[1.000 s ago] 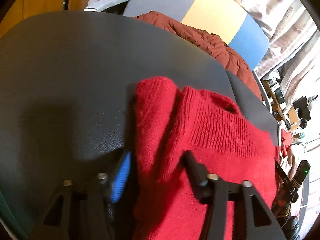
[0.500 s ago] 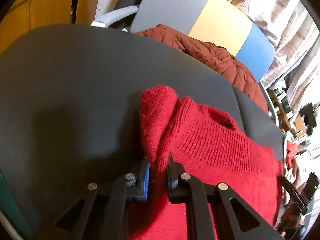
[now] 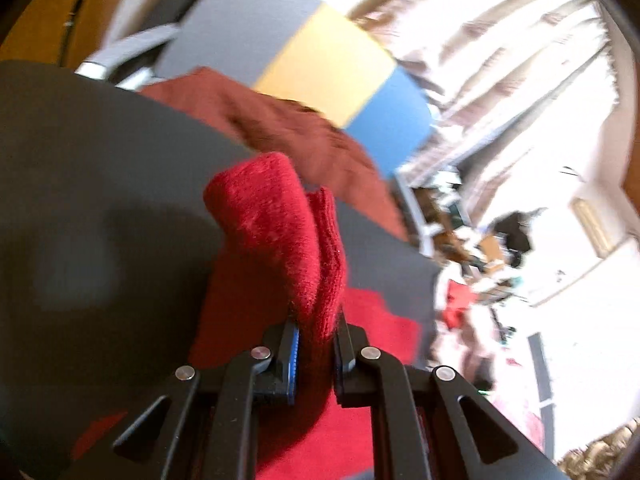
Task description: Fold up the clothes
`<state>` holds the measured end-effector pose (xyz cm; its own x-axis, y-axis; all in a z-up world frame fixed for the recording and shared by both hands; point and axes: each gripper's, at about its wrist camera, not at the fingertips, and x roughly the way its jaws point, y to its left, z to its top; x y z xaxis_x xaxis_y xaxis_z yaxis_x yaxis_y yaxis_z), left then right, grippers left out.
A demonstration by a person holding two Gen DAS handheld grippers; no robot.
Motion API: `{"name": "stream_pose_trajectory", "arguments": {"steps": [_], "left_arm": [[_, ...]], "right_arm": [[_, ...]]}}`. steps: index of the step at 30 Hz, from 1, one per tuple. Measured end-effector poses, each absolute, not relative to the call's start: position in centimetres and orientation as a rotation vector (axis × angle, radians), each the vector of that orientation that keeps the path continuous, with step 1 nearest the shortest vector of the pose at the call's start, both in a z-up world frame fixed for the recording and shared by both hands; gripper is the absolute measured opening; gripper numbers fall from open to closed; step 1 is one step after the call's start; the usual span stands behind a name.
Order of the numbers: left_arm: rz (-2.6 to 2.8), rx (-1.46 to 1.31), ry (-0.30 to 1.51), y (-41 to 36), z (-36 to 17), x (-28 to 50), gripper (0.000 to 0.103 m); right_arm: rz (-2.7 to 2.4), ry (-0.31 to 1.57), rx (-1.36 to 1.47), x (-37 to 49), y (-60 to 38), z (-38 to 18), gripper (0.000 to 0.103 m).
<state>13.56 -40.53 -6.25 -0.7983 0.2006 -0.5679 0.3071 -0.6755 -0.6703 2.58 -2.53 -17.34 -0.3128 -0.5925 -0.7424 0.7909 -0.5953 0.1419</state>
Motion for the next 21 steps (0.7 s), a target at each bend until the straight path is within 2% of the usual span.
{"name": "stream_pose_trajectory", "arguments": {"steps": [9, 14, 21], "left_arm": [[-2.818, 1.109, 1.279, -29.3, -3.2, 6.9, 0.011], [-2.808, 1.252, 1.330, -24.3, -5.0, 1.8, 0.011], [-2.683, 1.471, 1.271, -19.8, -10.2, -3.2, 0.011]], "right_arm": [[-2.016, 0.153, 0.961, 2.6, -1.4, -17.9, 0.038], [-2.012, 0.110, 0.952, 2.5, -1.2, -18.1, 0.038], [-2.006, 0.084, 0.945, 2.1, -1.1, -18.2, 0.038]]}}
